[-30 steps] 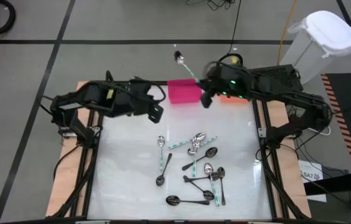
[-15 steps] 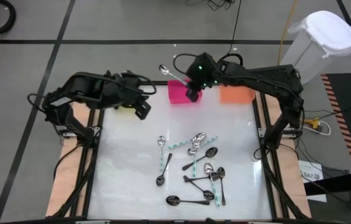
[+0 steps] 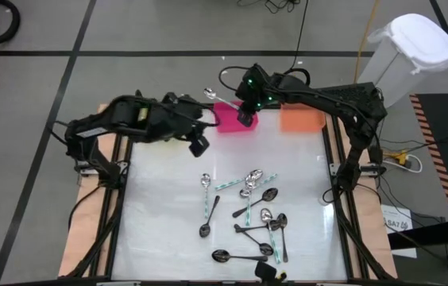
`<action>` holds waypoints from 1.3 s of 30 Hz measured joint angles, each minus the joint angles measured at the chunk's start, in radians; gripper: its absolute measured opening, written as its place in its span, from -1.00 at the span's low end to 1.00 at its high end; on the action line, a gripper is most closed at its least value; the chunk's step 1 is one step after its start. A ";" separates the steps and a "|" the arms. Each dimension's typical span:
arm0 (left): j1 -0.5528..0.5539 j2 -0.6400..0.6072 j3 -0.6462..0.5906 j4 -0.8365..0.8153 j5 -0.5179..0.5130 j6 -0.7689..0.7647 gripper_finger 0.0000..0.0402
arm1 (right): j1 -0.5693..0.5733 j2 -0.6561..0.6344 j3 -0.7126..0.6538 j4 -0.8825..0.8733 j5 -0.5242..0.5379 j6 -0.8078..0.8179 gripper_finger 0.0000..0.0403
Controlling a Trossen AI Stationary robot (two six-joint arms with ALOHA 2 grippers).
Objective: Sort silverware by color (type)
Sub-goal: Put the white patterned spoon into the pink bin
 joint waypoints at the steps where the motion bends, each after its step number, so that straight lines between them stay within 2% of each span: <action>1: 0.012 0.003 -0.023 -0.003 0.000 0.004 -0.24 | -0.003 0.005 0.000 -0.004 0.000 -0.010 -0.84; 4: 0.055 0.003 -0.137 0.069 0.047 0.011 -0.24 | -0.018 0.029 0.000 -0.021 0.000 -0.037 -0.84; 9: 0.086 -0.038 -0.378 0.320 0.162 0.016 -0.24 | -0.041 0.074 0.000 -0.026 0.000 -0.071 -0.84; 13: 0.082 -0.092 -0.567 0.479 0.179 -0.052 -0.24 | -0.057 0.119 0.000 -0.048 0.000 -0.089 -0.84; 19: 0.069 -0.238 -0.848 0.740 0.183 -0.205 -0.24 | -0.073 0.173 0.000 -0.067 0.000 -0.090 -0.84; 21: 0.059 -0.284 -0.913 0.769 0.164 -0.247 -0.24 | -0.079 0.185 0.000 -0.069 0.001 -0.087 -0.84; 29: 0.037 -0.308 -0.927 0.681 0.131 -0.280 -0.24 | -0.087 0.221 -0.001 -0.090 0.029 -0.097 -0.83; 36: 0.037 -0.308 -0.927 0.690 0.133 -0.198 -0.24 | -0.081 0.245 -0.001 -0.106 0.035 -0.086 -0.83; 39: 0.039 -0.308 -0.927 0.685 0.133 -0.265 -0.24 | -0.081 0.244 -0.001 -0.103 0.053 -0.080 -0.83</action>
